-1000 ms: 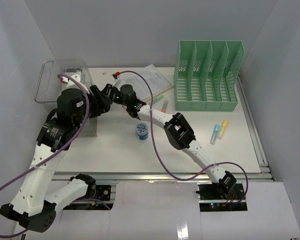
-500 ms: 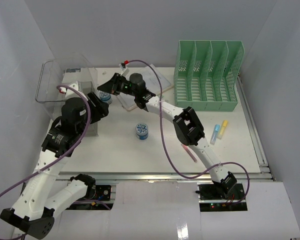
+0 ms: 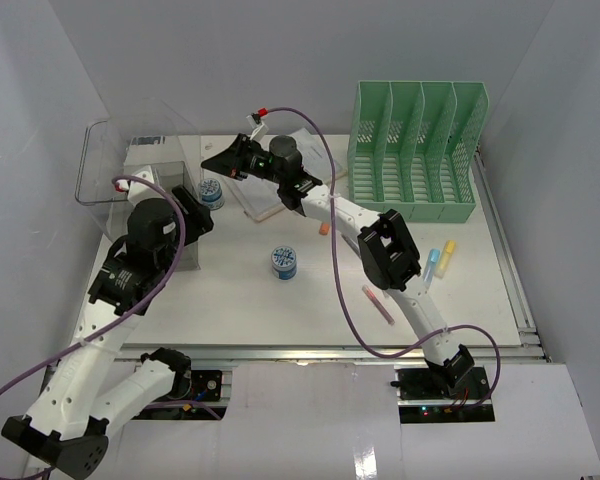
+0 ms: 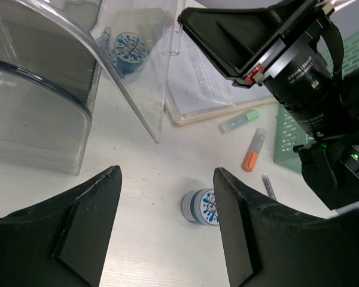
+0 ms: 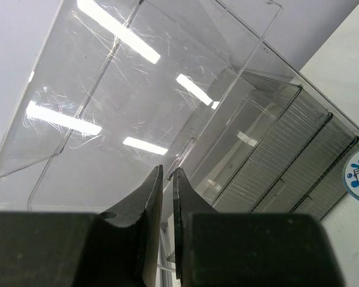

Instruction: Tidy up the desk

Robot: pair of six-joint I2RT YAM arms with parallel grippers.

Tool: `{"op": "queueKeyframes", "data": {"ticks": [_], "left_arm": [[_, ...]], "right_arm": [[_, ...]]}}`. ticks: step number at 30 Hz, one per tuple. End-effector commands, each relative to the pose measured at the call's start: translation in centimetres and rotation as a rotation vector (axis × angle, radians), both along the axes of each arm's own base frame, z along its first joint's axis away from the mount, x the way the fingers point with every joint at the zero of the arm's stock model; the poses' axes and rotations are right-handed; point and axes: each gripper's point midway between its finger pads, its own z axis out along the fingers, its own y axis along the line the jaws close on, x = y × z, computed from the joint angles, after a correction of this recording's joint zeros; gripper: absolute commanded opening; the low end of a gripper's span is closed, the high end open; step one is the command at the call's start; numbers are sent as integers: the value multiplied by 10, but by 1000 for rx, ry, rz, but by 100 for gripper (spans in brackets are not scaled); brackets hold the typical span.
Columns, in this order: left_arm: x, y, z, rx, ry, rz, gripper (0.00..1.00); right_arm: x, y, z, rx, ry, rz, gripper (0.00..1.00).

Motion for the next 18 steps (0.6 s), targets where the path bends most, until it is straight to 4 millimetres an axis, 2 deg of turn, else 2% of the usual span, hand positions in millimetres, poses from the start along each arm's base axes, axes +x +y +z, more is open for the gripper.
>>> {"op": "queueKeyframes", "data": {"ticks": [1,8,9,14,16,18], "left_arm": [[13,8,3,31,-28,60,74],[41,-2,4,32,-75,66,74],[47,-3,-1,41,-59,71,74],[57,-4,11,32,-94,90,74],[59,-5,17,19,-115,91,66],[61,-7,23,-6,-135,90,39]], "right_arm": [[-16,-16,71,87,-151,5,8],[-21,-20,83,93,-156,10,7],[-23,-20,84,94,-157,11,8],[-26,-22,87,95,-155,21,8],[-27,-23,88,96,-157,22,8],[-28,-23,87,92,-160,25,8]]}}
